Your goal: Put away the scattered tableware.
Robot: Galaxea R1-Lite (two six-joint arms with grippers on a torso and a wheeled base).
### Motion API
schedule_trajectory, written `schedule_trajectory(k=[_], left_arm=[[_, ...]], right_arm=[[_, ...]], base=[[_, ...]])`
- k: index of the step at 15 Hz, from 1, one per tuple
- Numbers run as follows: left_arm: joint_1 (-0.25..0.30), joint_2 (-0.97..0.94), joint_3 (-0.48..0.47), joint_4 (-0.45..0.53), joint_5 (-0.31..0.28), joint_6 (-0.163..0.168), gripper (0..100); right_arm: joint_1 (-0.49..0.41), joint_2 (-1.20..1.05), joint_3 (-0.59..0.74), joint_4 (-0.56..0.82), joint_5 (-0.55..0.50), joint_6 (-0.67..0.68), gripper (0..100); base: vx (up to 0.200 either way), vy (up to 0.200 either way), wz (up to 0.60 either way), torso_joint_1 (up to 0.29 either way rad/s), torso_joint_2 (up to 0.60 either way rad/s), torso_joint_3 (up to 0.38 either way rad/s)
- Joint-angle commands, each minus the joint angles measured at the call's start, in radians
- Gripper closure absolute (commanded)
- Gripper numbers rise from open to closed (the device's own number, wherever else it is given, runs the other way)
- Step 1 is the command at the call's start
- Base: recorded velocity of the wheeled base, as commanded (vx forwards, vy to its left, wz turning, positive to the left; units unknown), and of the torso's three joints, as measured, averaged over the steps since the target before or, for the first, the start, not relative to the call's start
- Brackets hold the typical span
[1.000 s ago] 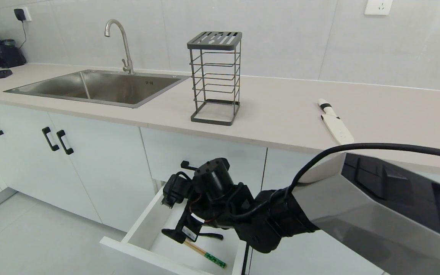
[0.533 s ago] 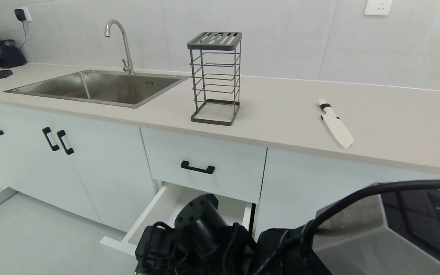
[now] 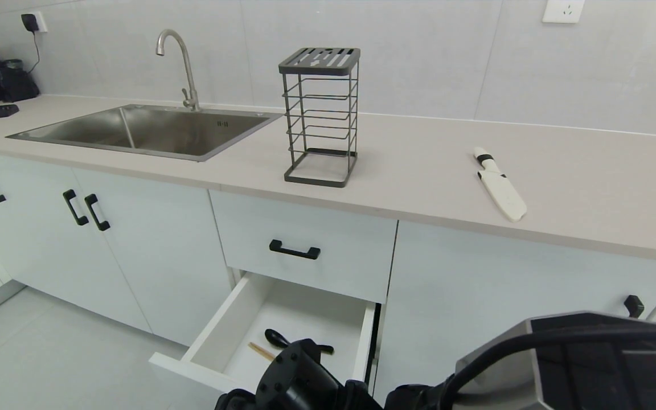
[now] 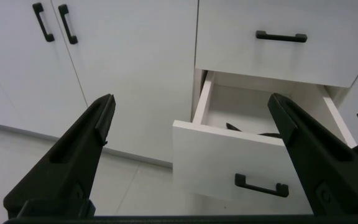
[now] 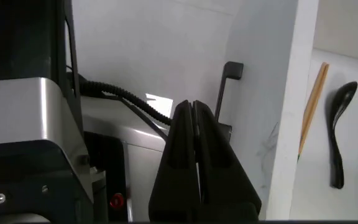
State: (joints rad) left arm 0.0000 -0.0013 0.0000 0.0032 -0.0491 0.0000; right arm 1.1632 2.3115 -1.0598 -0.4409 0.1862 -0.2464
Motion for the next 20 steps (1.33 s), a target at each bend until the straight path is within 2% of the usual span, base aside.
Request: schedule_trajectory(k=[1,3,5,7,8,9,11,15,20], left_arm=[[0.0,0.001,0.0,0.0,0.0,0.0,0],[0.0,0.001,0.0,0.0,0.0,0.0,0],[0.0,0.001,0.0,0.0,0.0,0.0,0],[0.0,0.001,0.0,0.0,0.0,0.0,0],[0.0,0.001,0.0,0.0,0.0,0.0,0],[0.0,0.001,0.0,0.0,0.0,0.0,0],[0.0,0.001,0.0,0.0,0.0,0.0,0],[0.0,0.001,0.0,0.0,0.0,0.0,0],[0.0,0.001,0.0,0.0,0.0,0.0,0]], right_arm=[[-0.005,0.046,-0.003,0.001,-0.04,0.001,100],[-0.005,0.071,-0.006,0.001,-0.169,0.027,100],[0.0,0.085,-0.009,0.001,-0.225,0.072,100],[-0.007,0.085,-0.037,-0.012,-0.356,0.075,100],[-0.051,0.085,-0.054,-0.027,-0.398,0.059,100],[-0.089,0.085,-0.074,-0.045,-0.399,0.019,100],[-0.099,0.085,-0.078,-0.105,-0.386,-0.037,100],[-0.079,0.068,-0.052,-0.111,-0.367,-0.034,100],[-0.099,0.068,-0.031,-0.113,-0.363,-0.031,100]], base=[[0.0,0.0,0.0,0.0,0.0,0.0],[0.0,0.0,0.0,0.0,0.0,0.0],[0.0,0.0,0.0,0.0,0.0,0.0],[0.0,0.0,0.0,0.0,0.0,0.0],[0.0,0.0,0.0,0.0,0.0,0.0],[0.0,0.0,0.0,0.0,0.0,0.0],[0.0,0.0,0.0,0.0,0.0,0.0],[0.0,0.0,0.0,0.0,0.0,0.0],[0.0,0.0,0.0,0.0,0.0,0.0]])
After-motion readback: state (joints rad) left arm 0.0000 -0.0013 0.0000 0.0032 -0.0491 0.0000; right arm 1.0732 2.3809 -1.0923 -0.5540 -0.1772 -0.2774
